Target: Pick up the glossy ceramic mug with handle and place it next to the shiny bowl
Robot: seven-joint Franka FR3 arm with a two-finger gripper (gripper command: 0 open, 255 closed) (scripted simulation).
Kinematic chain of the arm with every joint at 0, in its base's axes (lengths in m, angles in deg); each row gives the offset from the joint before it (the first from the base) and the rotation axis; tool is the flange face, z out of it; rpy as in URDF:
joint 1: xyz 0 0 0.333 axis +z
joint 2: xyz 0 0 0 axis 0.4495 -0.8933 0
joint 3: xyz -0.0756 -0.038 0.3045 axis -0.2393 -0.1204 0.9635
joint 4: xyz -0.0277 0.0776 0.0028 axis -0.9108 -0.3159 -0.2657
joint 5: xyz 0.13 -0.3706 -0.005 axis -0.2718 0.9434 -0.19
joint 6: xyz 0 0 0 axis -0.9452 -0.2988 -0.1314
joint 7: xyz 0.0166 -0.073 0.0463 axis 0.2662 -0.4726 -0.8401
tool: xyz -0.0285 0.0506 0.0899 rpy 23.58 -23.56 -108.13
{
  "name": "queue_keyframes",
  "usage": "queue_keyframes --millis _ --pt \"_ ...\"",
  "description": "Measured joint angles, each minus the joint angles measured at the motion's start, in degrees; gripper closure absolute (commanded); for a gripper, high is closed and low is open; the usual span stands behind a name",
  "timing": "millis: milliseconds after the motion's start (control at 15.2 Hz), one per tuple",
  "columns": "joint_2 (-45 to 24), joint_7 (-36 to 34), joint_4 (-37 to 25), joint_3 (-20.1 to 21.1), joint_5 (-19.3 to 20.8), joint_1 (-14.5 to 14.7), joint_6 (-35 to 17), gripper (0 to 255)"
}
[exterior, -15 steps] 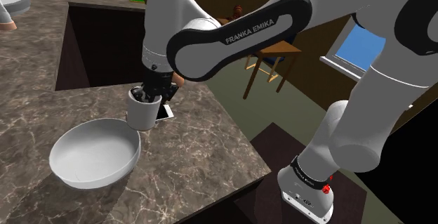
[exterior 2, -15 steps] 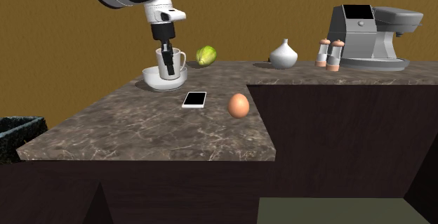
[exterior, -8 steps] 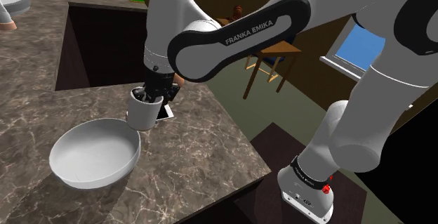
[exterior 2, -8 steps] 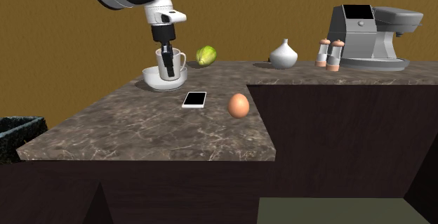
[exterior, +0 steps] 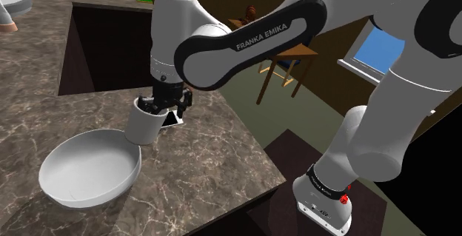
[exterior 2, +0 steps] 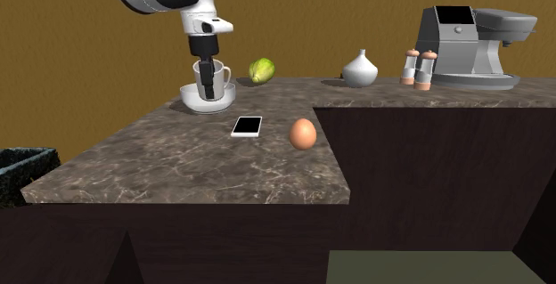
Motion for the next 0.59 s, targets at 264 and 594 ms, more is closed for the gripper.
queue_keyframes --millis 264,594 --pt "2.25 0.8 -1.8 0.07 -1.02 -0.17 4.09 0" --pt "2.47 0.79 -1.96 0.11 -1.11 -0.13 4.51 0"
